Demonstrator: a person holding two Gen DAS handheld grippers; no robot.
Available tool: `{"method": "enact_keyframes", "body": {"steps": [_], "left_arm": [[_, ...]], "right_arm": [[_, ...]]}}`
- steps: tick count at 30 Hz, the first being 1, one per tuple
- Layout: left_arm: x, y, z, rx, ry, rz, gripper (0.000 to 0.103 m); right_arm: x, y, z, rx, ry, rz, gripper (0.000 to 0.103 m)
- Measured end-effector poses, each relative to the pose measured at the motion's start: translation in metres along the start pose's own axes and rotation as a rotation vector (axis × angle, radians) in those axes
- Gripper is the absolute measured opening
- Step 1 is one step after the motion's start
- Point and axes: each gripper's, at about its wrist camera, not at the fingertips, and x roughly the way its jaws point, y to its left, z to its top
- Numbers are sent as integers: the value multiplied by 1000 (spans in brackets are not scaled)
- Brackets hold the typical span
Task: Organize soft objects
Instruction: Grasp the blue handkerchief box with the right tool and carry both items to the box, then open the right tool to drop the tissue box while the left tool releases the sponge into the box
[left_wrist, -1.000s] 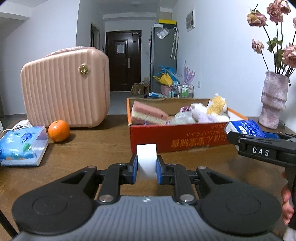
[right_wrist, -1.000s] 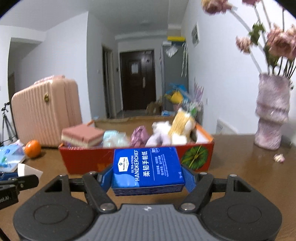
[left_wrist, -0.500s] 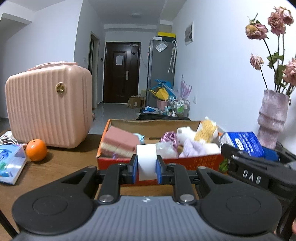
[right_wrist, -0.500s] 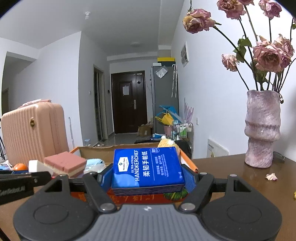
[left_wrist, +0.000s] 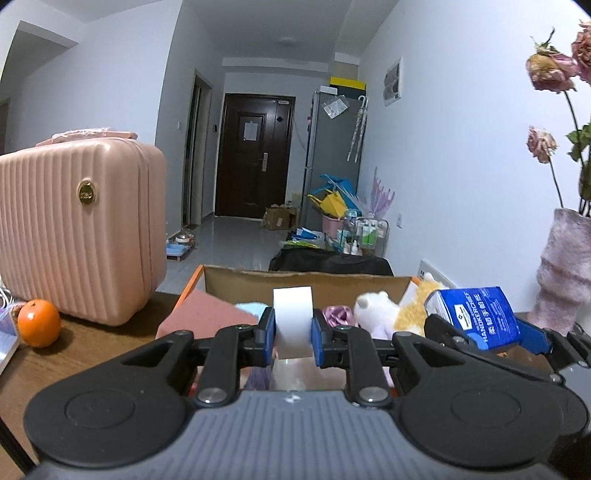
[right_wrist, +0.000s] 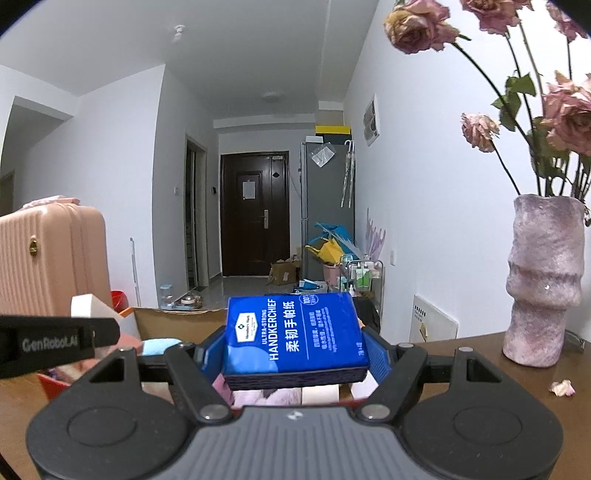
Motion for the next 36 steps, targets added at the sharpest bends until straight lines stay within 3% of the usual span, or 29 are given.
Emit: {"method": "enact_keyframes", "body": {"steps": [21, 36], "left_arm": [[77, -3, 12, 6, -1, 35, 20], [82, -5, 10, 8, 1, 64, 22]], "right_arm": [[62, 4, -1, -53, 11, -10, 73], [74, 0, 0, -67, 28, -2, 74]]}}
